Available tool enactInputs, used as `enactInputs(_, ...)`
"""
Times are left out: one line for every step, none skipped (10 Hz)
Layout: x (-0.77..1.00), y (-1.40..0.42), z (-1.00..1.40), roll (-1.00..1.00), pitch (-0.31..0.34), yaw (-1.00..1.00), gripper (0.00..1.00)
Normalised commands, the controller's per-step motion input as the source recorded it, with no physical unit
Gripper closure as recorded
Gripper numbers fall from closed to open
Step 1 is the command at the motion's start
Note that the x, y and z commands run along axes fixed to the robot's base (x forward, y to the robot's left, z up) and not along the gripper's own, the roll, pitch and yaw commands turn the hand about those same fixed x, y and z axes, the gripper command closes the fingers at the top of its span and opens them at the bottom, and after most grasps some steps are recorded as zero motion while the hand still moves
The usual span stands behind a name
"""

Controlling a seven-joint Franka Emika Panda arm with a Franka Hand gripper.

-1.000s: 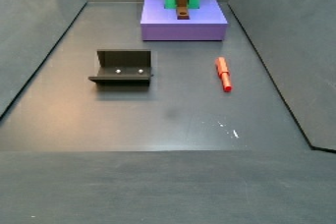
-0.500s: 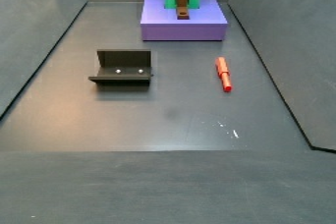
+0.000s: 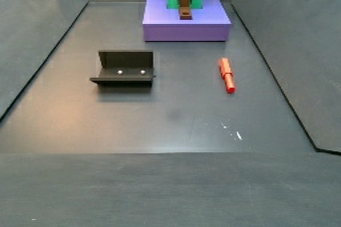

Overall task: Pick up the blue object. Move up. Place the blue object on the fixture. Regrasp the blue object. Move to above the board. Insert the blue object.
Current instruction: Insert the blue object.

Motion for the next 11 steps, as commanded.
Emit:
enactInputs(0.04, -0.02, -0.19, 0.28, 0.019, 0.00, 1.00)
enactInputs(0.00, -0.04, -0.15, 0.25, 0.011, 0.00, 1.00)
enactInputs(-0.01, -0.03, -0.06, 0.22, 0.017, 0.00, 1.00)
enactInputs(-0.05, -0.05, -0.03, 0.19, 0.010, -0.04, 1.00)
enactInputs(0.00, -0.08, -0.03, 0.16, 0.011, -0.03, 1.00)
enactInputs(0.01, -0.04, -0.09, 0.19, 0.016, 0.00, 1.00)
enactInputs(0.00, 0.00, -0.14, 0.25, 0.014, 0.00, 1.00)
enactInputs(0.00, 0.00, -0.13, 0.24, 0.020, 0.00, 1.00)
enactInputs(0.08, 0.00, -0.11, 0.25, 0.034, 0.00, 1.00)
enactInputs(0.23, 0.00, -0.12, 0.28, 0.051, 0.01, 1.00)
enactInputs(0.32, 0.00, -0.10, 0.30, 0.074, 0.05, 1.00)
